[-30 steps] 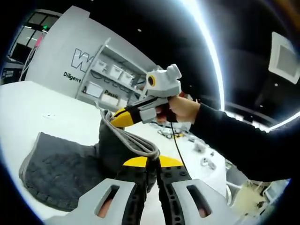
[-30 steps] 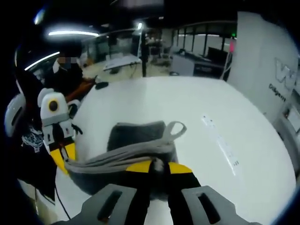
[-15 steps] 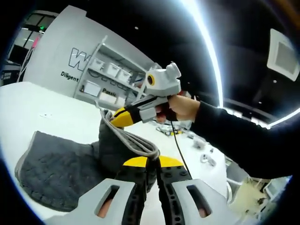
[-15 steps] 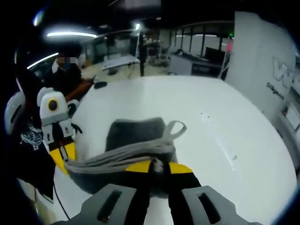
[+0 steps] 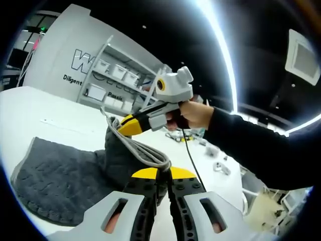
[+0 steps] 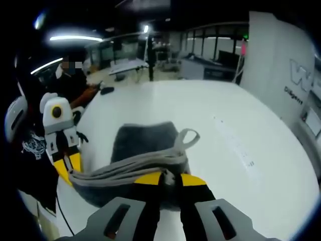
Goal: Open the folded towel by lifting each exposed corner and separating the folded layers until the towel lies flat within the target outline without major curled edges
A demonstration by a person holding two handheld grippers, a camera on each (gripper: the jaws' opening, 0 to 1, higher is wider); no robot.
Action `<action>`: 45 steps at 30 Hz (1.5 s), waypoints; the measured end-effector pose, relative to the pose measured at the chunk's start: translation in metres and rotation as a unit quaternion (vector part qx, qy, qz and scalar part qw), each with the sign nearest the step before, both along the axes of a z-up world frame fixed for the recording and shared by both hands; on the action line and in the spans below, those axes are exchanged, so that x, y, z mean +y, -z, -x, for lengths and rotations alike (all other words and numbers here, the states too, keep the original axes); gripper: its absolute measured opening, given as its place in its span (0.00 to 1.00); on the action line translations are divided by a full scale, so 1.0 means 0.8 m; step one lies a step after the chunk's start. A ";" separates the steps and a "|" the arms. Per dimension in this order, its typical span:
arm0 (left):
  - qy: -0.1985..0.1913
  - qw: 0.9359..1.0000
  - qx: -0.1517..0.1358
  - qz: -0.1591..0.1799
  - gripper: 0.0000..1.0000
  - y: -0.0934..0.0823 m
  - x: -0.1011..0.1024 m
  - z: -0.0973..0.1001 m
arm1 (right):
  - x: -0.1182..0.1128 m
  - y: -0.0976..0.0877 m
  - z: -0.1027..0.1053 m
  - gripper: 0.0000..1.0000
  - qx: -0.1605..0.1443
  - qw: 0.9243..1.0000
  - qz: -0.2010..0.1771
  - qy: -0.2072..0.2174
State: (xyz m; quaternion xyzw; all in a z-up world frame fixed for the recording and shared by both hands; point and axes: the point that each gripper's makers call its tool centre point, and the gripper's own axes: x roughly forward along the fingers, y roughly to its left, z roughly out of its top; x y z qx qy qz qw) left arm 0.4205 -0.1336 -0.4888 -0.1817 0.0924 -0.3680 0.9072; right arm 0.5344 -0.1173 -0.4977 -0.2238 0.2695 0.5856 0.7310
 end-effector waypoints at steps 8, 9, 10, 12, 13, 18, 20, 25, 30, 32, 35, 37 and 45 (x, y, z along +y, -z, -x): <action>0.006 1.000 0.003 -0.005 0.04 0.010 -0.012 -0.003 | -0.010 0.012 -0.004 0.08 0.009 1.000 -0.002 0.003; 0.006 1.000 0.004 -0.007 0.04 0.012 -0.013 -0.003 | -0.012 0.015 -0.004 0.08 0.010 1.000 -0.001 0.003; 0.008 1.000 0.005 -0.008 0.04 0.014 -0.015 -0.003 | -0.013 0.017 -0.003 0.08 0.010 1.000 0.000 0.002; 0.009 1.000 0.005 -0.010 0.04 0.016 -0.018 -0.003 | -0.016 0.017 -0.005 0.09 0.008 1.000 -0.002 0.001; 0.010 1.000 0.005 -0.011 0.04 0.017 -0.018 -0.003 | -0.018 0.017 -0.005 0.09 0.008 1.000 -0.005 0.002; 0.012 1.000 0.001 -0.016 0.04 0.018 -0.023 -0.004 | -0.030 0.015 -0.012 0.09 0.006 1.000 -0.009 0.007; 0.014 1.000 -0.002 -0.020 0.04 0.019 -0.026 -0.004 | -0.031 0.014 -0.013 0.09 0.006 1.000 -0.011 0.008; 0.017 0.999 -0.006 -0.028 0.04 0.022 -0.032 -0.004 | -0.040 0.017 -0.015 0.09 0.004 1.000 -0.016 0.012; 0.018 0.999 -0.014 -0.038 0.04 0.022 -0.033 -0.005 | -0.051 0.021 -0.019 0.10 0.007 0.999 -0.024 0.022; 0.019 0.999 -0.015 -0.039 0.04 0.023 -0.034 -0.006 | -0.055 0.021 -0.021 0.10 0.008 0.999 -0.025 0.026; 0.022 0.999 -0.017 -0.043 0.04 0.024 -0.039 -0.006 | -0.060 0.023 -0.020 0.10 0.009 0.999 -0.026 0.031; 0.024 0.998 -0.019 -0.046 0.04 0.025 -0.042 -0.007 | -0.064 0.025 -0.020 0.10 0.008 0.999 -0.025 0.033; 0.035 0.998 -0.019 -0.057 0.04 0.037 -0.058 -0.004 | -0.080 0.035 -0.017 0.09 0.005 0.998 -0.037 0.042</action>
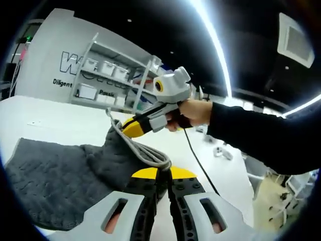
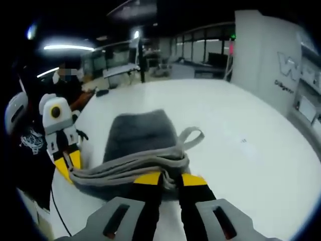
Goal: Open the folded towel by lifting each exposed corner and separating the folded layers until the towel lies flat within the target outline without major curled edges
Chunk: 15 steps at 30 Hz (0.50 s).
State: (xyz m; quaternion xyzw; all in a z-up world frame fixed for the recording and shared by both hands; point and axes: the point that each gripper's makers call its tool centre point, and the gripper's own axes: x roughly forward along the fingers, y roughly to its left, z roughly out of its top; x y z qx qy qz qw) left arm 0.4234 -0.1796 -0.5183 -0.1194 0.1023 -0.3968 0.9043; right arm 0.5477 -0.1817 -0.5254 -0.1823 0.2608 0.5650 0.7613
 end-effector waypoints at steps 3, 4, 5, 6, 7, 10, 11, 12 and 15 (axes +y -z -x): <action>0.003 1.000 0.000 -0.003 0.04 0.001 -0.005 0.001 | -0.004 0.004 0.002 0.09 0.002 1.000 -0.002 0.004; 0.004 1.000 -0.001 -0.004 0.04 0.001 -0.005 0.001 | -0.006 0.004 0.003 0.09 0.002 1.000 -0.004 0.005; 0.005 1.000 -0.001 -0.005 0.04 0.001 -0.006 0.002 | -0.006 0.004 0.003 0.09 0.001 1.000 -0.005 0.006; 0.005 1.000 -0.001 -0.005 0.04 0.001 -0.006 0.002 | -0.007 0.005 0.004 0.09 0.001 1.000 -0.006 0.007; 0.006 1.000 -0.001 -0.006 0.04 0.001 -0.007 0.002 | -0.008 0.005 0.004 0.09 0.000 1.000 -0.007 0.008; 0.007 1.000 -0.001 -0.008 0.04 0.002 -0.008 0.002 | -0.011 0.007 0.005 0.09 0.000 1.000 -0.009 0.010; 0.007 1.000 -0.002 -0.009 0.04 0.002 -0.009 0.002 | -0.011 0.007 0.006 0.09 0.000 1.000 -0.008 0.011; 0.008 1.000 -0.002 -0.010 0.04 0.003 -0.009 0.002 | -0.012 0.008 0.006 0.09 -0.001 1.000 -0.009 0.011; 0.009 1.000 -0.001 -0.013 0.04 0.004 -0.012 0.002 | -0.013 0.009 0.006 0.09 -0.003 1.000 -0.010 0.012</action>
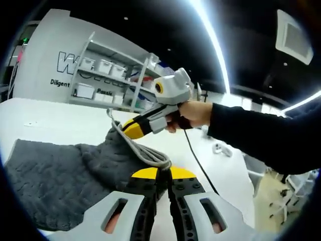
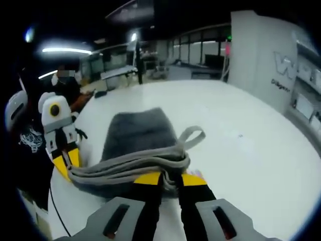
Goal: Open the folded towel by lifting each exposed corner and separating the folded layers until the towel lies flat within the target outline without major curled edges
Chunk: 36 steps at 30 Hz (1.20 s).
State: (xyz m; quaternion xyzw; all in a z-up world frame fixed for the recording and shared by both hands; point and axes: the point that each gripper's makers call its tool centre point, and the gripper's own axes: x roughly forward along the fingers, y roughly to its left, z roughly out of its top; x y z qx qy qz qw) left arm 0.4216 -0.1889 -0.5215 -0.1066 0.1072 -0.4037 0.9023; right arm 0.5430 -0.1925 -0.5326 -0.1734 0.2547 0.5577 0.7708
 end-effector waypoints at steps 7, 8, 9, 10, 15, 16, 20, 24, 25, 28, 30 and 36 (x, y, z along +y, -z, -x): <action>0.010 1.000 -0.004 -0.014 0.04 0.001 -0.007 -0.002 | -0.004 0.003 0.000 0.09 -0.006 1.000 0.000 0.004; 0.012 1.000 -0.005 -0.017 0.04 0.001 -0.008 -0.001 | -0.006 0.005 0.000 0.09 -0.007 1.000 0.001 0.006; 0.015 1.000 -0.006 -0.020 0.04 0.002 -0.010 -0.001 | -0.007 0.006 0.001 0.09 -0.006 1.000 0.000 0.008; 0.018 1.000 -0.007 -0.024 0.04 0.003 -0.012 -0.001 | -0.009 0.007 0.001 0.09 -0.006 1.000 -0.002 0.010; 0.027 0.999 -0.011 -0.035 0.04 0.008 -0.019 -0.001 | -0.025 0.015 0.004 0.10 0.000 1.000 -0.010 0.027; 0.027 0.999 -0.011 -0.037 0.04 0.010 -0.020 -0.001 | -0.029 0.020 0.005 0.10 0.001 1.000 -0.005 0.029; 0.029 0.999 -0.012 -0.039 0.04 0.013 -0.023 -0.003 | -0.044 0.024 0.007 0.10 0.009 0.999 -0.006 0.047; 0.032 0.999 -0.012 -0.039 0.04 0.016 -0.030 -0.003 | -0.053 0.009 0.002 0.14 0.018 0.997 -0.036 0.071; 0.033 0.999 -0.011 -0.040 0.04 0.018 -0.032 -0.003 | -0.056 0.006 0.001 0.15 0.018 0.996 -0.040 0.074; 0.035 0.998 -0.011 -0.041 0.04 0.019 -0.035 -0.003 | -0.061 -0.010 -0.002 0.18 0.020 0.993 -0.069 0.091; 0.036 0.998 -0.011 -0.042 0.04 0.020 -0.036 -0.004 | -0.066 -0.017 -0.005 0.18 0.020 0.992 -0.077 0.099; 0.037 0.998 -0.014 -0.050 0.04 0.027 -0.043 -0.010 | -0.053 -0.020 -0.009 0.26 0.024 0.989 -0.091 0.115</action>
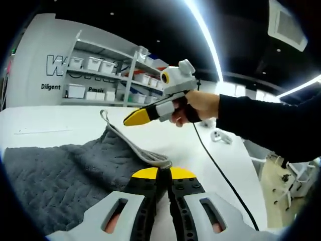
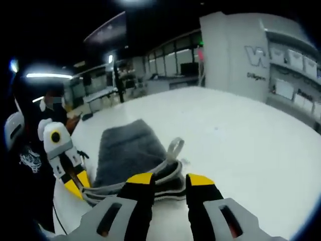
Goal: Open the folded towel by lifting each exposed corner and separating the folded layers until the towel lies flat within the target outline without major curled edges
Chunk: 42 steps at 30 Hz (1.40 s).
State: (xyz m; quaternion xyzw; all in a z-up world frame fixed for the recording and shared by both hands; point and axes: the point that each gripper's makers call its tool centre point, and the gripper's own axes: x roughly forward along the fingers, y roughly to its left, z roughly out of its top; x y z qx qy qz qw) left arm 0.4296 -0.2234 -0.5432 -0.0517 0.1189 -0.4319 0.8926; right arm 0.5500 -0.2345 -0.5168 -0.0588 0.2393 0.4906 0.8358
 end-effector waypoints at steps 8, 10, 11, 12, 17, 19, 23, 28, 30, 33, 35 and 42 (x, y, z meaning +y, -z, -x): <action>0.003 1.000 0.004 -0.016 0.05 0.012 -0.003 0.001 | 0.019 0.021 -0.006 0.29 -0.033 0.998 0.049 -0.008; 0.004 1.000 0.008 -0.020 0.05 0.015 -0.004 0.002 | 0.015 0.028 -0.009 0.30 -0.037 0.997 0.062 -0.002; 0.006 1.000 0.010 -0.021 0.05 0.017 -0.005 0.003 | 0.011 0.032 -0.011 0.29 -0.039 0.997 0.072 0.003; 0.012 1.000 0.013 -0.024 0.05 0.020 -0.007 0.005 | 0.007 0.037 -0.013 0.29 -0.039 0.996 0.084 0.008; 0.014 0.999 0.024 -0.030 0.05 0.029 -0.009 0.006 | -0.003 0.048 -0.009 0.29 -0.039 0.994 0.102 0.012; 0.015 0.999 0.027 -0.033 0.05 0.030 -0.011 0.005 | -0.005 0.049 -0.008 0.29 -0.040 0.994 0.104 0.014; 0.015 0.999 0.030 -0.032 0.05 0.031 -0.012 0.005 | -0.008 0.054 -0.007 0.29 -0.042 0.993 0.110 0.017; 0.008 0.999 0.031 -0.032 0.05 0.030 -0.013 0.002 | -0.010 0.058 -0.008 0.30 -0.048 0.992 0.113 0.019; 0.007 0.999 0.030 -0.033 0.05 0.030 -0.015 0.000 | -0.010 0.057 -0.009 0.30 -0.050 0.992 0.110 0.021; 0.009 0.999 0.025 -0.046 0.05 0.034 -0.018 -0.001 | -0.012 0.059 -0.008 0.30 -0.056 0.992 0.114 0.022; 0.011 0.998 0.026 -0.052 0.05 0.038 -0.020 -0.001 | -0.013 0.061 -0.007 0.30 -0.058 0.991 0.117 0.020; 0.015 0.997 0.043 -0.061 0.06 0.048 -0.021 0.002 | -0.014 0.065 -0.004 0.31 -0.060 0.991 0.122 0.018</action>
